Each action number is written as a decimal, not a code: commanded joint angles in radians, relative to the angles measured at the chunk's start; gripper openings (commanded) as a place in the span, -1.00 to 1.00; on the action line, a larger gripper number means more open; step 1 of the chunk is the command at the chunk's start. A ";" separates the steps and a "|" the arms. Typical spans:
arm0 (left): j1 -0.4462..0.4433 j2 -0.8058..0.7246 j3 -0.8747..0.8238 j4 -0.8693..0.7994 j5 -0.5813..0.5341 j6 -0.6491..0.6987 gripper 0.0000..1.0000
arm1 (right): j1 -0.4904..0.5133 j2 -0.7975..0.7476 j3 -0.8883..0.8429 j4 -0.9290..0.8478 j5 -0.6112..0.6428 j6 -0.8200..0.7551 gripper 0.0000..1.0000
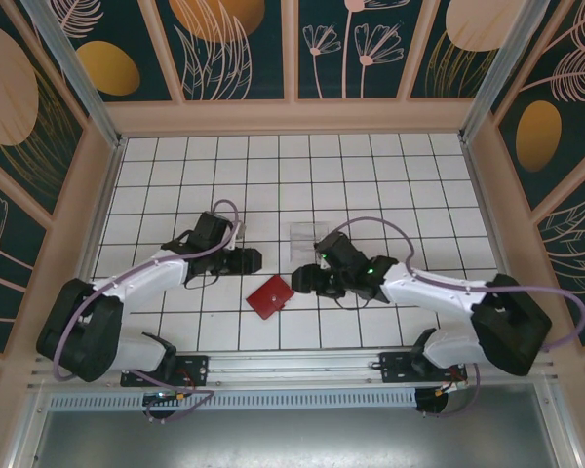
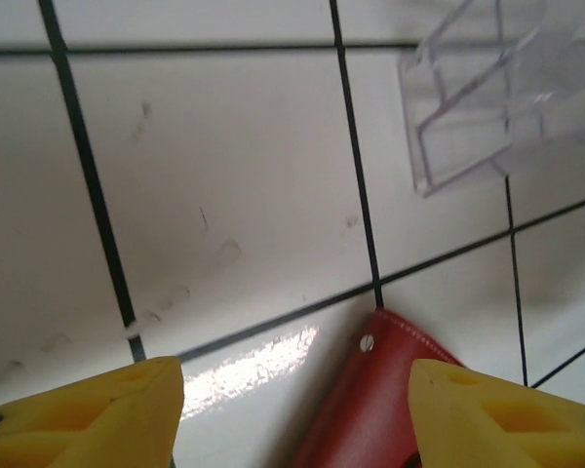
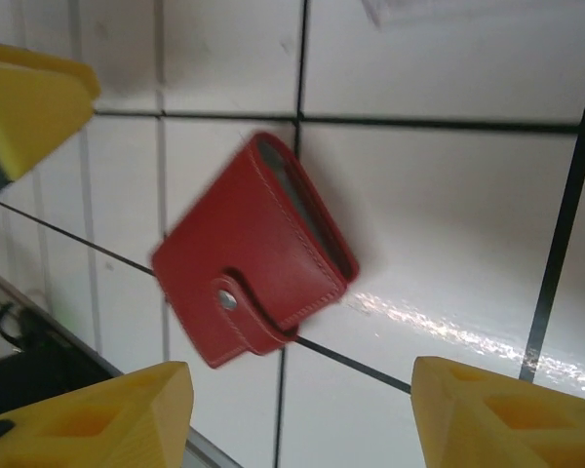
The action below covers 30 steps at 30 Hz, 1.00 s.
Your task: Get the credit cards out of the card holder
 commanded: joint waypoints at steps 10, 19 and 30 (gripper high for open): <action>-0.078 0.082 -0.077 0.037 0.136 -0.070 -0.01 | 0.101 0.167 0.170 -0.150 0.178 -0.189 -0.14; -0.086 -0.035 -0.063 -0.007 -0.041 -0.174 0.10 | 0.189 0.265 0.359 -0.343 0.253 -0.368 -0.26; -0.002 -0.097 -0.115 -0.034 -0.088 -0.266 -0.17 | 0.256 0.449 0.570 -0.508 0.366 -0.358 -0.27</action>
